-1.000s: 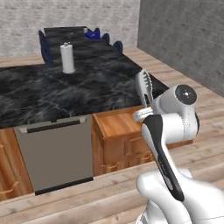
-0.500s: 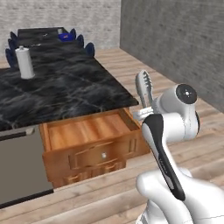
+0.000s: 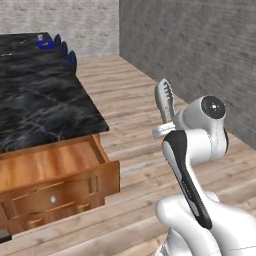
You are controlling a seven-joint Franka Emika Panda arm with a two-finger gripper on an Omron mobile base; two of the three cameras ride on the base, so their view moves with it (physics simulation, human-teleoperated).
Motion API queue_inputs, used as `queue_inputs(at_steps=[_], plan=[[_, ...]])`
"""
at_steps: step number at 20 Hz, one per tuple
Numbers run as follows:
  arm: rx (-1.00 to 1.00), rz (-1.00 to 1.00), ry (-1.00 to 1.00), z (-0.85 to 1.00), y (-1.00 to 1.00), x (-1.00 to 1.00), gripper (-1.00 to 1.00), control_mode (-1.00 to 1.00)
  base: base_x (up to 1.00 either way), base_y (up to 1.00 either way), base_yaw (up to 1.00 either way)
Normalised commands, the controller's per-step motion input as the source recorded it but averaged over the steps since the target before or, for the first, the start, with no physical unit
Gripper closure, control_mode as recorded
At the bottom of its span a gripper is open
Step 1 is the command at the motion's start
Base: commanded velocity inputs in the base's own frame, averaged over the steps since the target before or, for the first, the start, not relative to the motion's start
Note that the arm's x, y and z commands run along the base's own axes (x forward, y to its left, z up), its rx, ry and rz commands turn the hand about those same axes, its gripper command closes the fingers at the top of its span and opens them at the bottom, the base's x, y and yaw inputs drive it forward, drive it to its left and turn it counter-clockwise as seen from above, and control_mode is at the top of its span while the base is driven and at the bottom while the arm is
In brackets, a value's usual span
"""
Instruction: Take the tongs from the drawer on the right and place them on the dining counter next to the tray containing the hot dog.
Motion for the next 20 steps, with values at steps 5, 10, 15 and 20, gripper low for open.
queue_inputs(at_steps=[5, 10, 15, 20], plan=[[0.00, 0.00, 0.00, 0.00, 0.00, 0.00, 1.00, 1.00, 0.74, -1.00, -0.10], [0.00, 0.00, 0.00, 0.00, 0.00, 0.00, 1.00, 1.00, 1.00, -0.98, -0.01], [0.00, 0.00, 0.00, 0.00, 0.00, 0.00, 1.00, 1.00, 1.00, -0.66, 0.05], [0.00, 0.00, 0.00, 0.00, 0.00, 0.00, 1.00, 1.00, 1.00, -0.45, 0.07]])
